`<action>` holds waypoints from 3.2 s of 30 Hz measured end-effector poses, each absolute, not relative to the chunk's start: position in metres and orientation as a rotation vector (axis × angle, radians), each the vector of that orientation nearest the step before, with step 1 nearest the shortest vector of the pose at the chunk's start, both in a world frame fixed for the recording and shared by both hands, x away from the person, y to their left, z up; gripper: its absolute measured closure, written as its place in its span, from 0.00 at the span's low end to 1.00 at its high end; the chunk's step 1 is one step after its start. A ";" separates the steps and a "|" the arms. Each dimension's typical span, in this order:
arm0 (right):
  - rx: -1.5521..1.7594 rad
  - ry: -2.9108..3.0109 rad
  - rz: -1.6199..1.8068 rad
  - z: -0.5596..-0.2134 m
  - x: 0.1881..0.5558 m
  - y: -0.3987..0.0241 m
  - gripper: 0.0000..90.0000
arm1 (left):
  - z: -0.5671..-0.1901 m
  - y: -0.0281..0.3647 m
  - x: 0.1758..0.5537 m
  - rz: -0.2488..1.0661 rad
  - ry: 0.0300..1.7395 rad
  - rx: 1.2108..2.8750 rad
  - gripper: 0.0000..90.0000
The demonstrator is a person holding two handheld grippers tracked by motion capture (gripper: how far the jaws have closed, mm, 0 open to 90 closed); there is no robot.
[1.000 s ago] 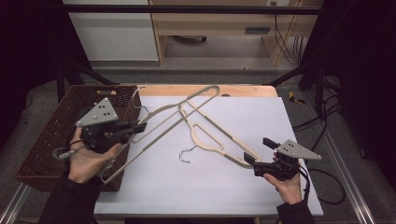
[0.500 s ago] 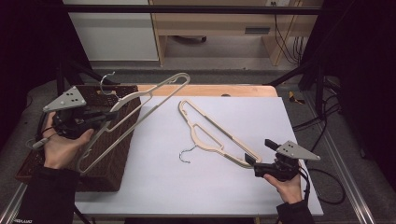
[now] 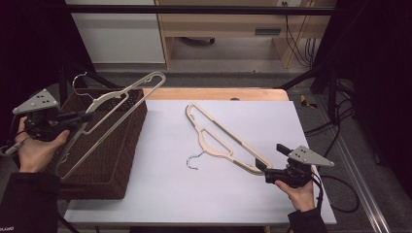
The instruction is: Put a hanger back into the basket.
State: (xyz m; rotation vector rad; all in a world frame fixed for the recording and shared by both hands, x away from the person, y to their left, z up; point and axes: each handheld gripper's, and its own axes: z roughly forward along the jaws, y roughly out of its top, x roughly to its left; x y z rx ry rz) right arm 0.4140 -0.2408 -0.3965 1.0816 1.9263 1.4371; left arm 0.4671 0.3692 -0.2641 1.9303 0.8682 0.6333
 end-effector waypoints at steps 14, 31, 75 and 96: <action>1.087 1.920 1.429 -0.397 0.415 -0.241 0.08 | -0.259 0.402 0.480 0.677 0.921 1.948 0.96; 1.086 1.935 1.423 -0.400 0.419 -0.236 0.08 | -0.317 0.436 0.497 0.613 1.053 1.962 0.96; 1.066 1.918 1.459 -0.386 0.437 -0.216 0.08 | -0.346 0.449 0.476 0.676 1.334 1.735 0.64; 1.074 1.921 1.441 -0.391 0.437 -0.222 0.09 | -0.321 0.334 0.445 0.650 0.929 1.622 0.17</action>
